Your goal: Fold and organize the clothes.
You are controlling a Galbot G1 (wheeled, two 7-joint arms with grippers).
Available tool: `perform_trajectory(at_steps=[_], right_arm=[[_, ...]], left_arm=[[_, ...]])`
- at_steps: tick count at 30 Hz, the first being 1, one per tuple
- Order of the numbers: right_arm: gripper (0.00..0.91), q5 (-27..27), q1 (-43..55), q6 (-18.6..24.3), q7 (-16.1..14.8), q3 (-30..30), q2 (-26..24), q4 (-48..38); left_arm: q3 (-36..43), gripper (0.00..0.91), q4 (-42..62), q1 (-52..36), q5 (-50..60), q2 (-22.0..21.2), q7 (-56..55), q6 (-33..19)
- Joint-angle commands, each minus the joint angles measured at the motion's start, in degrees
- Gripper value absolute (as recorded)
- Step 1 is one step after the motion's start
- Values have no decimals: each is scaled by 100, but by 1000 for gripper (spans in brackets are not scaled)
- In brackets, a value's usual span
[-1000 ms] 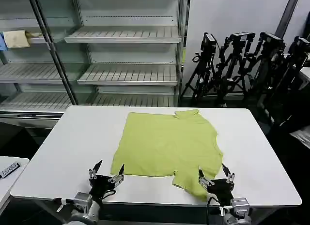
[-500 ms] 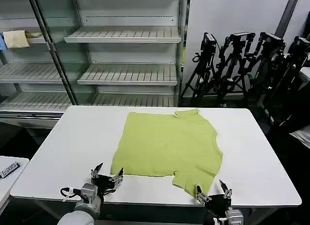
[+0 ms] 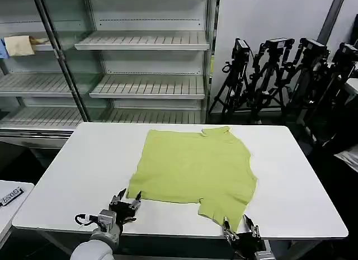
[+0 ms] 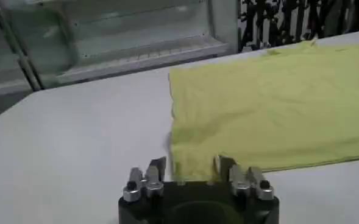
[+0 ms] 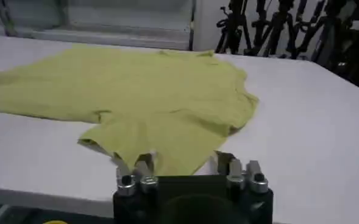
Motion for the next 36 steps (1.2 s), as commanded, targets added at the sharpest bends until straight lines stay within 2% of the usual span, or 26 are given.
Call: perform_trajectory(at_steps=[1,13,28,36], right_arm=[[0,35,-54,-18,-2,-42,-1,-18],[0,77,-135,230,-153,188,-85,236],[0,93,-850,507,-337,849,-217,1396],[0,261,-340,485,-350,1089,-232,1353]], left_arm=[[23,20,43,-8,-47,-4,23,42],[-123,20,-358,286,-65,-31,87,-154],[-1126,20,-2034,1550,-159,-203,29,-270],[-1314,20,-2140,1606,-169,-105,59,-333]])
